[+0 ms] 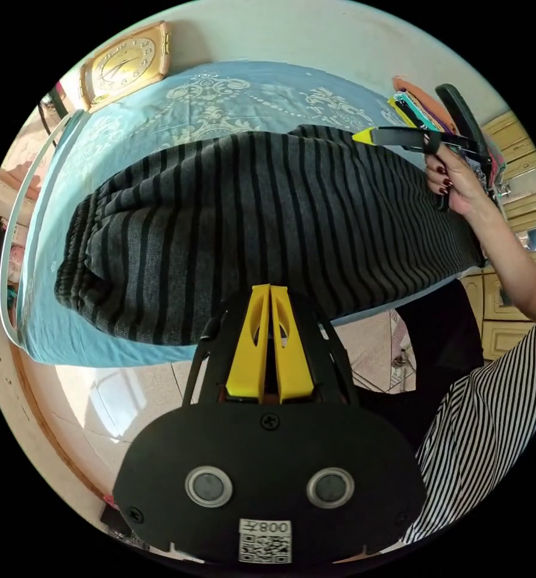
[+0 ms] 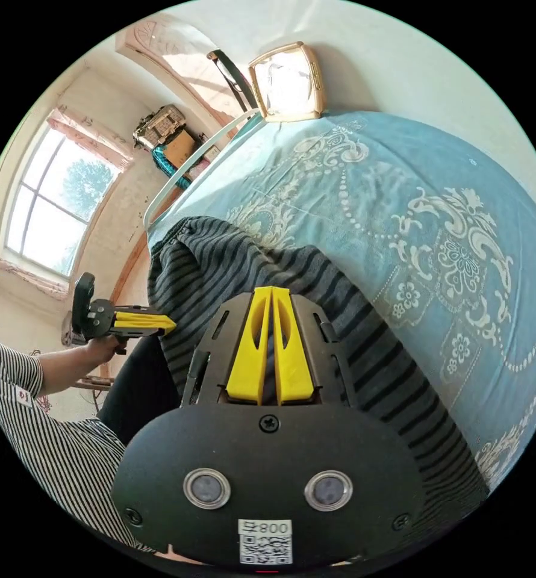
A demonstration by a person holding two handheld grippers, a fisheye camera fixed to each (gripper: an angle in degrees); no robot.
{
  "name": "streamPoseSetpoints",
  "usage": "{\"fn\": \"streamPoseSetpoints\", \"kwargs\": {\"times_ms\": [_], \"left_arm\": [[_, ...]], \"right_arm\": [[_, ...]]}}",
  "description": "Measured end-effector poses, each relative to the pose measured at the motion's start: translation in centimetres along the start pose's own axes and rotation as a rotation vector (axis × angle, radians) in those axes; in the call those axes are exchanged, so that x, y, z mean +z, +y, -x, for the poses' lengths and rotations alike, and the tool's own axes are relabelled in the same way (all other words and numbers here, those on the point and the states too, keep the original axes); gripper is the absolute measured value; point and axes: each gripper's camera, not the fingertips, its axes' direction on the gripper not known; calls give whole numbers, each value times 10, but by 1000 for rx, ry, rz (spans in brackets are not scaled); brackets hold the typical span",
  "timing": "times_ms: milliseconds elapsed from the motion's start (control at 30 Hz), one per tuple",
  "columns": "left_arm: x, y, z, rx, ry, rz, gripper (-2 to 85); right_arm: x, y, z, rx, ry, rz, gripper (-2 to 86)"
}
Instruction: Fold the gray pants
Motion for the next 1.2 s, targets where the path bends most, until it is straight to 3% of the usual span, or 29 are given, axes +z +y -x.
{"fn": "streamPoseSetpoints", "kwargs": {"times_ms": [133,267,467,567,833,1000,1200], "left_arm": [[-1,30,14,-37,59,-43,0],[-15,48,29,-85,119,-81,0],[-51,47,90,-254,-33,-283,0],[-35,63,119,-336,-130,-167,0],[-37,100,117,-423,-28,-265,0],[-59,116,89,-357,-30,-336,0],[-33,121,64,-339,-78,-151,0]], "right_arm": [[42,-36,-23,87,66,88,0],[48,-29,-37,134,8,51,-1],[50,-21,-32,115,86,64,-1],[48,-12,-42,176,36,49,-1],[42,18,-66,357,-91,-7,-1],[14,56,-45,288,-52,-49,0],[9,169,13,142,-71,146,0]]}}
